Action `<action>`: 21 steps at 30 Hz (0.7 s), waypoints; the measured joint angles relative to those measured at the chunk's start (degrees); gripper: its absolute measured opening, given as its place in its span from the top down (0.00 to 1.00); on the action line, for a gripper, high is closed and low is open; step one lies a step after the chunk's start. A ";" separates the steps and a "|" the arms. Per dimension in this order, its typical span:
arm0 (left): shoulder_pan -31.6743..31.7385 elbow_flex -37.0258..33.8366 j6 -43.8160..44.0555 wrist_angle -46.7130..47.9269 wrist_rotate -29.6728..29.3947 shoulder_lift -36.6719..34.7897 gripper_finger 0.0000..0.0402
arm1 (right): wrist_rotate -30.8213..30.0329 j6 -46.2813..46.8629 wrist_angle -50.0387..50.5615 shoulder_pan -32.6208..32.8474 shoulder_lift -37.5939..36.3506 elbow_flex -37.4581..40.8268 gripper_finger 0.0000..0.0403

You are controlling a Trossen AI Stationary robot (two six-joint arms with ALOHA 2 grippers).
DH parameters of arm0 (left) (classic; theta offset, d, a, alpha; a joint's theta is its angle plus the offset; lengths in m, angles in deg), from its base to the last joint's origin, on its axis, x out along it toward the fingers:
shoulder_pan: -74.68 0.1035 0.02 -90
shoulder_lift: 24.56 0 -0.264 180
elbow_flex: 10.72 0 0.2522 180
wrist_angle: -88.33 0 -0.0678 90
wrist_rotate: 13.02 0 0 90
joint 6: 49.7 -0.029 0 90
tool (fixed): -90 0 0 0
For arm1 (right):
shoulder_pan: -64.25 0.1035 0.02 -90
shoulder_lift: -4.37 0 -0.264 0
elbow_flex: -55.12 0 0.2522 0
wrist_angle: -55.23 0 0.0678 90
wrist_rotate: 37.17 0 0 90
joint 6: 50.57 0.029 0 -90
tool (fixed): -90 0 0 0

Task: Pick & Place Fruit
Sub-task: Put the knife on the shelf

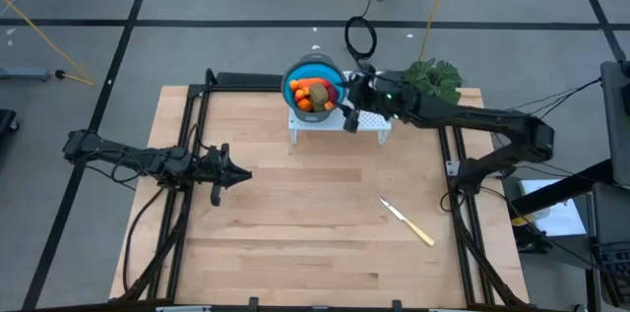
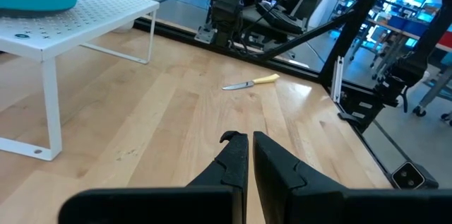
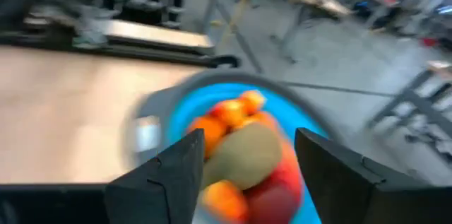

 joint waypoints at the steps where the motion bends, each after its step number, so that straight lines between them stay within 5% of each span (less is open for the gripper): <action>1: 0.01 0.00 0.04 -0.02 0.04 -0.01 0.95 | 0.08 0.75 1.69 1.09 -1.42 -0.01 0.47; 7: 0.01 0.00 -0.39 0.00 0.27 0.00 0.95 | -0.61 4.18 14.69 9.42 -8.14 0.06 0.61; 21: 0.00 0.00 -0.57 0.05 0.49 0.00 0.95 | -19.55 17.99 35.35 33.15 -11.35 0.13 0.89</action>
